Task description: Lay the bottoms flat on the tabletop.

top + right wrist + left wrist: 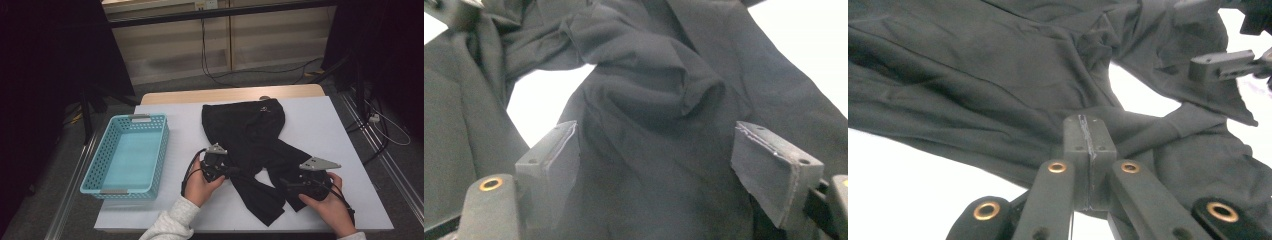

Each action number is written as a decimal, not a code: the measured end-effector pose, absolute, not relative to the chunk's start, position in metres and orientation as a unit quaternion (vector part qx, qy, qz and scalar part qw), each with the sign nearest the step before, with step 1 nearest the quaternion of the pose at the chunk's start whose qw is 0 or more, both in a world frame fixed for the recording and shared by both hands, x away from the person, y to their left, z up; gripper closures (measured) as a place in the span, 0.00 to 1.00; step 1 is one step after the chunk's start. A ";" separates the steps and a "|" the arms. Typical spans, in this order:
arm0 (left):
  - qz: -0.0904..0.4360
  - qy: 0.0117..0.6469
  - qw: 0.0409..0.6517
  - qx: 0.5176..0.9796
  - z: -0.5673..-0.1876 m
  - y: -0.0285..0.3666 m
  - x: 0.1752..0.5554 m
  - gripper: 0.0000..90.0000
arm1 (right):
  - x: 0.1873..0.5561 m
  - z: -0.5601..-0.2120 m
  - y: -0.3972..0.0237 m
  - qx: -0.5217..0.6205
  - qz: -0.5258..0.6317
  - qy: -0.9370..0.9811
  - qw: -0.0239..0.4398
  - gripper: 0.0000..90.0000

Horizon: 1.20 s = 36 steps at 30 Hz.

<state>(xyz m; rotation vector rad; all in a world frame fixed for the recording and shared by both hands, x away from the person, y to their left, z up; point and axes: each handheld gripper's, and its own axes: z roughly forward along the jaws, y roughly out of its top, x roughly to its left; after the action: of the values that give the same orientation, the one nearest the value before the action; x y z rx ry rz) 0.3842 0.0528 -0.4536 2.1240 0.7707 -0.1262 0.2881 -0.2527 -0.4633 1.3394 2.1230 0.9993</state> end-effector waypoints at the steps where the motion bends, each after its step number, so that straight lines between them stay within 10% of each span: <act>1: -0.052 0.311 0.425 0.849 -0.452 0.054 0.385 1.00 | 0.288 -0.464 -0.253 0.485 0.360 0.767 0.218 0.22; 36: -0.051 0.361 0.377 0.852 -0.447 0.113 0.377 1.00 | 0.293 -0.462 -0.233 0.449 0.370 0.784 0.218 0.23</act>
<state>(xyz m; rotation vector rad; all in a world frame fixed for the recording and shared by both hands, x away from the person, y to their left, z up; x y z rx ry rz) 0.3770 0.1133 -0.4474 2.1784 0.9223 -0.1304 0.2931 -0.2329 -0.4617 1.2421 2.1697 1.0243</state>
